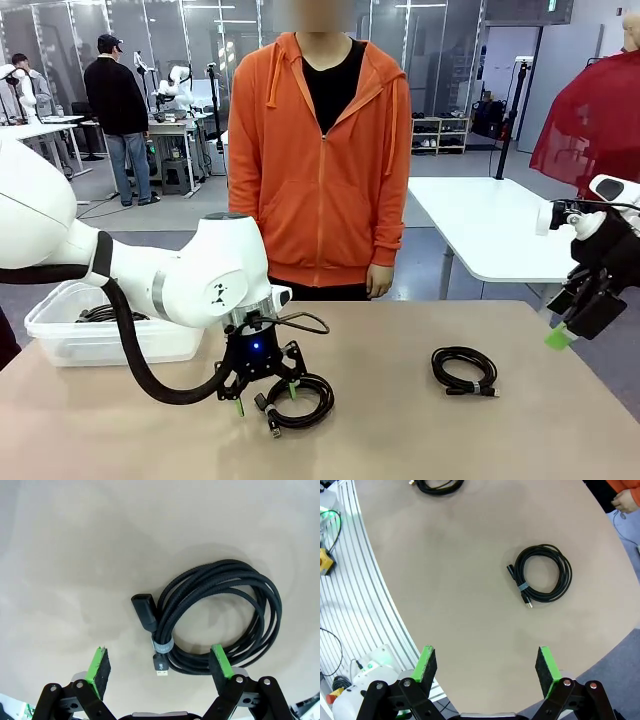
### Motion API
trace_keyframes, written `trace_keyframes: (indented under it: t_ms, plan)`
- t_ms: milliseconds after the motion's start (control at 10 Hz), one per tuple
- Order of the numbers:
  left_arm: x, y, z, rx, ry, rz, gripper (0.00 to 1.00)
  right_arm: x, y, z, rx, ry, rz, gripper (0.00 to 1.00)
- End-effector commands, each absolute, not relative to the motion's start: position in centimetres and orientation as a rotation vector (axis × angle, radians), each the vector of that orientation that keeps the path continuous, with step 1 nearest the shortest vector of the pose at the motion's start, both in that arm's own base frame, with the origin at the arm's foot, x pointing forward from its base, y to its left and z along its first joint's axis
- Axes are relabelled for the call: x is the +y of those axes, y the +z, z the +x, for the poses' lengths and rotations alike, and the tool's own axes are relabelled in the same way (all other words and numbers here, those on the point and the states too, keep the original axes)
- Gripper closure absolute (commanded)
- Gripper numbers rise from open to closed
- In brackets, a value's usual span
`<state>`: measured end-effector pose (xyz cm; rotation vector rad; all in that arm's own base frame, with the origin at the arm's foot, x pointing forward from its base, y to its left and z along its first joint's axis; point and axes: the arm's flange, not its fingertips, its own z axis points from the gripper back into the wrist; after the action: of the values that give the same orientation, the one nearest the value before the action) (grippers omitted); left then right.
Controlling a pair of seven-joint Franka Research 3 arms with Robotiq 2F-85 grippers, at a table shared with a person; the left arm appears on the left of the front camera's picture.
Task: Organize and store the cables.
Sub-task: Place the USB Extension Cable into the Organizing box.
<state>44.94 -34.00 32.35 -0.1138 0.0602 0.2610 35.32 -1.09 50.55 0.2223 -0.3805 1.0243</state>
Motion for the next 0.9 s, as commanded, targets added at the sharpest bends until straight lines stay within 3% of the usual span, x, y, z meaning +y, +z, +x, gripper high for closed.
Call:
trace_keyframes:
  t_ms: [0,200,400,500,600,700,800]
  plan:
    - [-35.2,32.0,45.6,0.049,0.277,-0.073,0.0,-0.9,50.7,35.3,-0.378,1.002,0.22,0.0]
    - [-35.5,31.5,45.3,0.052,0.288,-0.048,0.03,-0.9,50.7,35.3,-0.378,1.002,0.22,0.0]
    - [-35.5,30.9,45.3,0.055,0.293,-0.028,0.37,-0.9,50.7,35.3,-0.378,1.002,0.22,0.0]
    - [-35.5,30.9,45.5,0.05,0.295,-0.023,0.46,-0.9,50.7,35.3,-0.378,1.002,0.22,0.0]
    - [-35.4,30.9,45.6,0.035,0.296,-0.01,0.86,-0.9,50.7,35.3,-0.378,1.002,0.22,0.0]
    - [-35.5,30.9,45.7,0.025,0.304,-0.005,0.98,-0.9,50.7,35.3,-0.378,1.002,0.22,0.0]
    - [-35.4,30.9,45.7,0.021,0.305,-0.002,1.0,-0.9,50.7,35.3,-0.378,1.002,0.22,0.0]
